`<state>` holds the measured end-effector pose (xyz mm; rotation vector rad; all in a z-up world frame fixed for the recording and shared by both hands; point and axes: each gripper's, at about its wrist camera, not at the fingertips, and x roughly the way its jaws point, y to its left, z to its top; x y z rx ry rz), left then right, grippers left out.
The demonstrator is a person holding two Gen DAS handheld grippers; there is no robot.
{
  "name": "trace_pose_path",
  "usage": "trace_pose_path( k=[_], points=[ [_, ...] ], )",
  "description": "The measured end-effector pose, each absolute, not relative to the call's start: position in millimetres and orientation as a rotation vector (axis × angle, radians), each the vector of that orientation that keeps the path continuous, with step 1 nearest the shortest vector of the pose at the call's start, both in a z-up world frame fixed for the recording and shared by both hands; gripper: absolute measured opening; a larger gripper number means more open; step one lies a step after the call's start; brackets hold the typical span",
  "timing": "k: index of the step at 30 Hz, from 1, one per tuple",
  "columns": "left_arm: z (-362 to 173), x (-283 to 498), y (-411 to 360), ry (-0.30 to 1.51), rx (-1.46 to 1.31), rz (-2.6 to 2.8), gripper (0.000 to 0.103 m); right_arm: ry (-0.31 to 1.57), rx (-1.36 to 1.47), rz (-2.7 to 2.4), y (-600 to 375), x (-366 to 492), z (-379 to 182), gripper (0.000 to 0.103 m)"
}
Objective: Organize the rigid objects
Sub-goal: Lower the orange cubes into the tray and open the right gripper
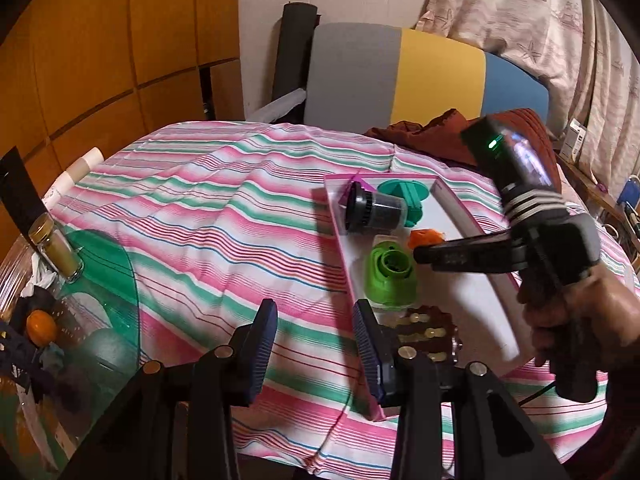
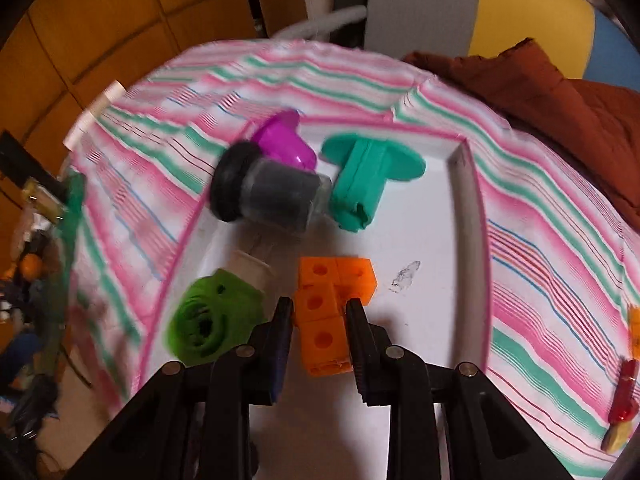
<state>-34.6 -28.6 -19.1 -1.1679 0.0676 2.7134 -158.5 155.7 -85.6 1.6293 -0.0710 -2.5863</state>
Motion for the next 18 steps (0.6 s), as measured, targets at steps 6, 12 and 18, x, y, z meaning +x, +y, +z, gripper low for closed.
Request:
trace_pose_path(
  k=[6, 12, 18],
  points=[
    [-18.5, -37.3, -32.6, 0.065, -1.168, 2.73, 0.039, -0.107, 1.573, -2.617, 158.8, -154.7, -84.7, 0.045],
    [-13.7, -35.7, -29.5, 0.078, -1.148, 2.732, 0.039, -0.148, 1.428, -2.694, 169.6, -135.0, -60.3, 0.056],
    [-10.5, -31.0, -22.3, 0.102, -1.131, 2.719, 0.039, -0.122, 1.352, -2.759, 178.8, -112.5, -44.1, 0.056]
  ],
)
